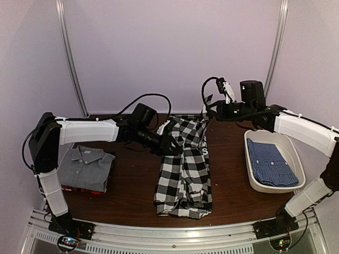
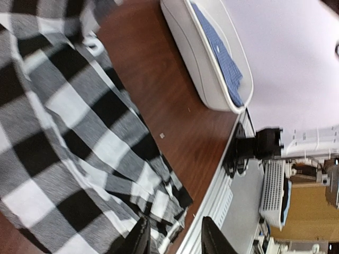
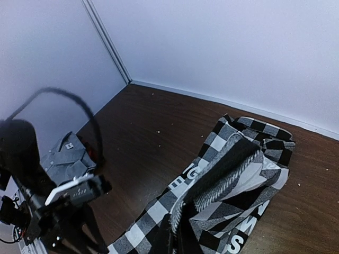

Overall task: Fold and stack the long sleeve shirts
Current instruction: Fold the 1/3-folded shirt at the center of the board, then fold the sleeve of the rectangle-folded shirt.

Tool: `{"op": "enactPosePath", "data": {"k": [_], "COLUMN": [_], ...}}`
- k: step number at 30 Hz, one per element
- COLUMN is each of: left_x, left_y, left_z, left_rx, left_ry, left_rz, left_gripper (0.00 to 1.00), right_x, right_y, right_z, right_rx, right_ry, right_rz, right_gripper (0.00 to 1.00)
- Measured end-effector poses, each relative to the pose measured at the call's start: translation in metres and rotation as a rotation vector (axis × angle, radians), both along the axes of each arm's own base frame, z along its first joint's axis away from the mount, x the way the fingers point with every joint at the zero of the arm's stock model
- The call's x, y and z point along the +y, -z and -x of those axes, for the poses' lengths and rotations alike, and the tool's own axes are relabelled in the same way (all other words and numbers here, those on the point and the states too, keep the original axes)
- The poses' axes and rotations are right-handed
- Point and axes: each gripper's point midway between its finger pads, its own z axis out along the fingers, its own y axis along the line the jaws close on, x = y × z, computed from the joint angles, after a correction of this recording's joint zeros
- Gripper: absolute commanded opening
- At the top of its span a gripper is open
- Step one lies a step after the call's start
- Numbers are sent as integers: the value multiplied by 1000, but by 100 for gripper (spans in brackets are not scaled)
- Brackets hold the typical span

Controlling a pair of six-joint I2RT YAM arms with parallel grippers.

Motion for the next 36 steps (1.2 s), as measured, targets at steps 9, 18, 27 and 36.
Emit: {"op": "enactPosePath", "data": {"k": [9,18,27,36], "left_x": [5,6,52,66], "left_y": [-9,47,75,88], "left_z": [-126,-169,-174,-158], "left_rx": [-83,15,58,73], "left_ry": [-250,-352,-483,-494], "left_rz": [114,97,6,-50], "left_gripper": [31,30,29,29], "right_x": [47,84,105,114], "right_y": [24,49,130,181], "right_z": [46,92,115,140], "right_rx": [50,87,247,341], "right_ry": [-169,-313,-387,-441], "right_rz": [45,123,256,386], "right_gripper": [2,3,4,4]}}
